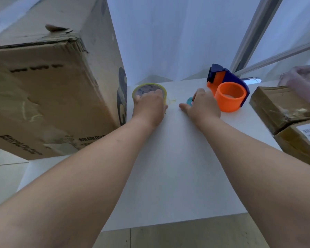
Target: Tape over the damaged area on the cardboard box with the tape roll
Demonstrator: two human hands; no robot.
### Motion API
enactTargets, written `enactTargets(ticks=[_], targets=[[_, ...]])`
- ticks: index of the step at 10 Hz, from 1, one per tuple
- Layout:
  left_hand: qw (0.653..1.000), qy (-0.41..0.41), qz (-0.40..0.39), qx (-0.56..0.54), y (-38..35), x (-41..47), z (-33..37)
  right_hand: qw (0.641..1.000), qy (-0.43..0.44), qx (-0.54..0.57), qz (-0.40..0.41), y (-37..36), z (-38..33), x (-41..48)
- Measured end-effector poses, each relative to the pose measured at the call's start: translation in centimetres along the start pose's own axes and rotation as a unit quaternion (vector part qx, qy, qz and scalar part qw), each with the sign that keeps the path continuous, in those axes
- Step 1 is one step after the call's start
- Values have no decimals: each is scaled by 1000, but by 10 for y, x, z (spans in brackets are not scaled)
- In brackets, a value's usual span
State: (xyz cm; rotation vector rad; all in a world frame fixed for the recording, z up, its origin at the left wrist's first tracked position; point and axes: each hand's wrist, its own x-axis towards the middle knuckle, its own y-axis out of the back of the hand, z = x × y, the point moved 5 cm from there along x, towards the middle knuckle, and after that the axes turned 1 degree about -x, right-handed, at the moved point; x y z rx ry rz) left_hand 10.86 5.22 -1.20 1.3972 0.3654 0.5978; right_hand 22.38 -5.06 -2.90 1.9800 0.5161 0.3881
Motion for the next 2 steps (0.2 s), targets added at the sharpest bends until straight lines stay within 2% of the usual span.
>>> enactTargets(ticks=[2], targets=[[1000,-18,19,-11,23,-22,10,999,18,-44,9,26,-7,-20]])
